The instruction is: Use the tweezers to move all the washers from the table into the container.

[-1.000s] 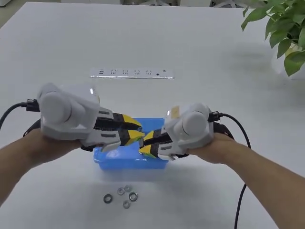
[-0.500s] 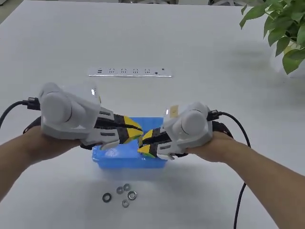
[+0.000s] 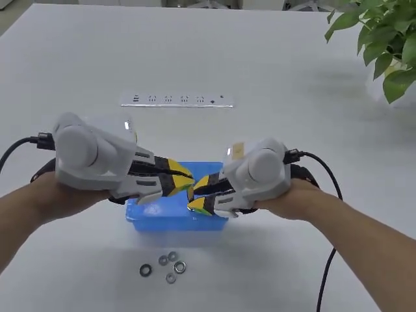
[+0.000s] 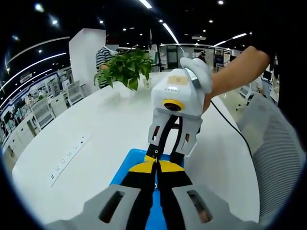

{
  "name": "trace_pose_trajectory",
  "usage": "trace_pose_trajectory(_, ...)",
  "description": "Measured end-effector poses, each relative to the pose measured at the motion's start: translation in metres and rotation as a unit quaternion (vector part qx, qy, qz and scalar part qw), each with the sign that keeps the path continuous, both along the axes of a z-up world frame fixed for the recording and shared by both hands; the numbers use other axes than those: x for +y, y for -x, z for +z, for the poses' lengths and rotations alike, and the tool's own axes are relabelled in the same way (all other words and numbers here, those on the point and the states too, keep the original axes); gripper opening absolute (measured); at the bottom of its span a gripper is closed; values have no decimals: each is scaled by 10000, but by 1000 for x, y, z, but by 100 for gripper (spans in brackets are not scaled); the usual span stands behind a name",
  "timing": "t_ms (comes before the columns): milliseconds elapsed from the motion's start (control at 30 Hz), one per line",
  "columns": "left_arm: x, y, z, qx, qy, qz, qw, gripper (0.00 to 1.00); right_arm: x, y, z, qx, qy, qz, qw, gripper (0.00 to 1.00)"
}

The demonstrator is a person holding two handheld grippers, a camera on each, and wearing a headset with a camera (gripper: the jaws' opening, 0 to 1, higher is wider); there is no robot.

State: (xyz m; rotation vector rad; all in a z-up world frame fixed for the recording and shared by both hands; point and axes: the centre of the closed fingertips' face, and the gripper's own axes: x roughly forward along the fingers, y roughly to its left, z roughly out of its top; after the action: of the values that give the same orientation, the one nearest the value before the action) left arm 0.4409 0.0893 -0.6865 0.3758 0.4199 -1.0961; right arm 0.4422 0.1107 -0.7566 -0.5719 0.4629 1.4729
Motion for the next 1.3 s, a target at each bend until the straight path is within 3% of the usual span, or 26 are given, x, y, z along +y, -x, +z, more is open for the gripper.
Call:
trace_pose_trajectory(533, 1, 4, 14, -95, -57, 31, 9999, 5, -10, 5, 23, -89, -66, -240, 9996, 24)
trace_pose_trajectory(1300, 5, 19, 39, -194, -85, 120, 9997, 5, -41, 25, 41, -55, -57, -689, 9976, 47)
